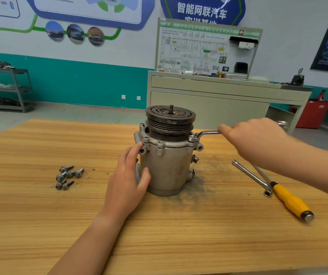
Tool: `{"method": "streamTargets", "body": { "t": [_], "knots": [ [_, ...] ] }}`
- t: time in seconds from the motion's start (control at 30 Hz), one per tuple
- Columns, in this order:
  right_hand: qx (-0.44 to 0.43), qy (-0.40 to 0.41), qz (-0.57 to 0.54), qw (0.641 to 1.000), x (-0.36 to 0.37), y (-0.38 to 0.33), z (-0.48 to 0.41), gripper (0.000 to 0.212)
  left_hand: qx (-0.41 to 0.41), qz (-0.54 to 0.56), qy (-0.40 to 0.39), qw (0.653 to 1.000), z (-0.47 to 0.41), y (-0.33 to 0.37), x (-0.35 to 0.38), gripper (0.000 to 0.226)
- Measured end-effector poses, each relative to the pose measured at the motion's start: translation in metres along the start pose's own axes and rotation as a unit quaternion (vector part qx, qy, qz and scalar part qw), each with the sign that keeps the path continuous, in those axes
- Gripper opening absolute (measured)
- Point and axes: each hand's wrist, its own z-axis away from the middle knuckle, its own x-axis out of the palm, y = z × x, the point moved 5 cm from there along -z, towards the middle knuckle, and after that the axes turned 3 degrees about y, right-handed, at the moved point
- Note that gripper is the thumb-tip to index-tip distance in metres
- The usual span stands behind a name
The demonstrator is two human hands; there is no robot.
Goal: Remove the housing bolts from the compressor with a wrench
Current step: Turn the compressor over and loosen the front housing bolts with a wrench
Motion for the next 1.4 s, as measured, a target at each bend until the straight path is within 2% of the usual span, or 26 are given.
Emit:
{"method": "streamTargets", "body": {
  "t": [0.1, 0.2, 0.3, 0.37, 0.43, 0.5, 0.6, 0.63, 0.77, 0.87, 0.93, 1.17, 1.3, 1.4],
  "knots": [
    [-0.008, 0.078, -0.038, 0.996, 0.018, -0.001, -0.007, 0.034, 0.001, 0.0, 0.0, 1.0, 0.0, 0.0, 0.001, 0.065],
    [0.025, 0.197, -0.119, 0.973, 0.031, -0.004, -0.02, 0.033, -0.001, 0.001, 0.001, 1.0, 0.0, -0.001, 0.001, 0.068],
    [0.038, 0.193, -0.151, 0.969, 0.035, -0.015, -0.042, 0.025, 0.0, 0.005, -0.001, 1.0, 0.002, 0.0, 0.003, 0.071],
    [0.085, 0.185, -0.201, 0.958, 0.036, -0.009, -0.049, 0.027, -0.003, 0.008, -0.002, 1.0, 0.003, 0.001, 0.003, 0.071],
    [0.183, 0.197, -0.286, 0.92, 0.035, 0.01, -0.045, 0.026, -0.008, 0.007, 0.001, 1.0, 0.003, 0.0, 0.004, 0.071],
    [0.238, 0.206, -0.374, 0.873, 0.029, 0.026, -0.032, 0.024, -0.01, 0.007, 0.005, 1.0, 0.002, -0.001, 0.004, 0.07],
    [0.205, 0.172, -0.488, 0.831, 0.014, 0.031, -0.009, 0.016, -0.003, 0.003, 0.011, 1.0, 0.002, -0.001, 0.004, 0.07],
    [0.182, 0.146, -0.51, 0.828, 0.009, 0.028, 0.0, 0.015, -0.003, 0.001, 0.009, 1.0, 0.002, 0.0, 0.004, 0.07],
    [0.126, 0.037, -0.436, 0.891, 0.007, 0.015, 0.026, 0.02, -0.004, -0.012, 0.001, 1.0, 0.005, 0.003, 0.004, 0.071],
    [0.117, -0.014, -0.354, 0.928, 0.012, 0.008, 0.032, 0.019, 0.0, -0.008, 0.005, 1.0, 0.005, 0.005, 0.001, 0.067],
    [0.112, -0.019, -0.299, 0.948, 0.012, 0.003, 0.032, 0.022, 0.002, -0.002, 0.012, 1.0, 0.005, 0.007, -0.002, 0.063],
    [0.099, -0.036, -0.231, 0.967, 0.002, -0.014, 0.025, 0.03, 0.008, -0.01, 0.021, 1.0, 0.004, 0.011, -0.005, 0.06],
    [0.063, -0.038, -0.098, 0.992, -0.017, -0.02, 0.021, 0.03, -0.001, -0.018, 0.016, 1.0, 0.004, 0.011, -0.004, 0.063],
    [0.02, -0.056, -0.031, 0.998, -0.03, -0.029, 0.02, 0.024, -0.008, -0.02, 0.013, 1.0, 0.003, 0.011, -0.002, 0.064]
  ]
}}
